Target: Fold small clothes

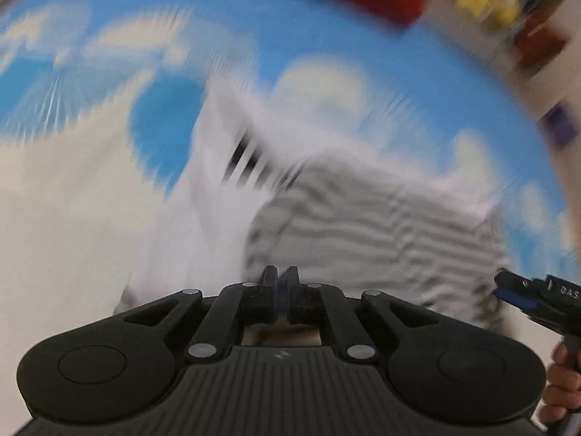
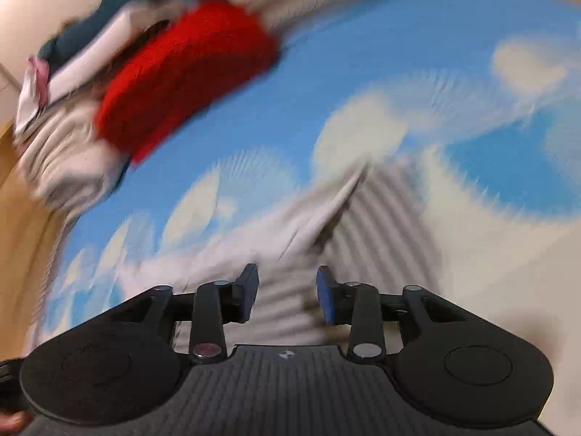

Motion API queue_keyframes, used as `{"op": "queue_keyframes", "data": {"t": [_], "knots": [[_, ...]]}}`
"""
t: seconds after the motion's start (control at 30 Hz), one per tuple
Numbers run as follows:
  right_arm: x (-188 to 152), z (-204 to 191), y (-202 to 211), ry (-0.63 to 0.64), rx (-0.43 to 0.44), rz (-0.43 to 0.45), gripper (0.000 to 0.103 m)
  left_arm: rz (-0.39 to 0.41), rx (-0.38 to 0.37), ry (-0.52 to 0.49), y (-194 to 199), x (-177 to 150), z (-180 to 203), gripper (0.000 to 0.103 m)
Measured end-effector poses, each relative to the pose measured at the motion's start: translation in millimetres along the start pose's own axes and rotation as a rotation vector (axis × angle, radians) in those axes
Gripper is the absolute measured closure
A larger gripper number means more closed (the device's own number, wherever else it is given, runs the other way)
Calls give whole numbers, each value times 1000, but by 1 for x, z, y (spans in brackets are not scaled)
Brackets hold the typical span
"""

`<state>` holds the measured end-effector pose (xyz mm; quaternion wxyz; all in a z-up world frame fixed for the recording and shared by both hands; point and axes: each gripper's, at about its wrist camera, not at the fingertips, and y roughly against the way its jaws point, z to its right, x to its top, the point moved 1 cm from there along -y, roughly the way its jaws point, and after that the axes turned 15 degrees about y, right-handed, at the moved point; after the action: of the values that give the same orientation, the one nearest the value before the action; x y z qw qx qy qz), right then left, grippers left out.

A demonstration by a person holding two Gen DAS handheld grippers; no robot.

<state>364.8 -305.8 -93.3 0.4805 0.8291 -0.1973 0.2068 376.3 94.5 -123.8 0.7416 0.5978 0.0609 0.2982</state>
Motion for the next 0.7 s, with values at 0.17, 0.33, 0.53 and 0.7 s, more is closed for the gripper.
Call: {"op": "queue_keyframes", "data": {"t": [0.17, 0.33, 0.53, 0.7], "knots": [[-21, 11, -34, -37, -116, -223, 74, 41, 46, 17, 12, 6, -8, 99], [-12, -1, -14, 31, -79, -128, 59, 60, -65, -26, 18, -4, 0, 95], [-20, 11, -20, -37, -122, -193, 65, 34, 76, -80, 14, -24, -14, 93], [6, -12, 52, 75, -161, 28, 65, 219, -29, -148, 104, -30, -13, 93]]}}
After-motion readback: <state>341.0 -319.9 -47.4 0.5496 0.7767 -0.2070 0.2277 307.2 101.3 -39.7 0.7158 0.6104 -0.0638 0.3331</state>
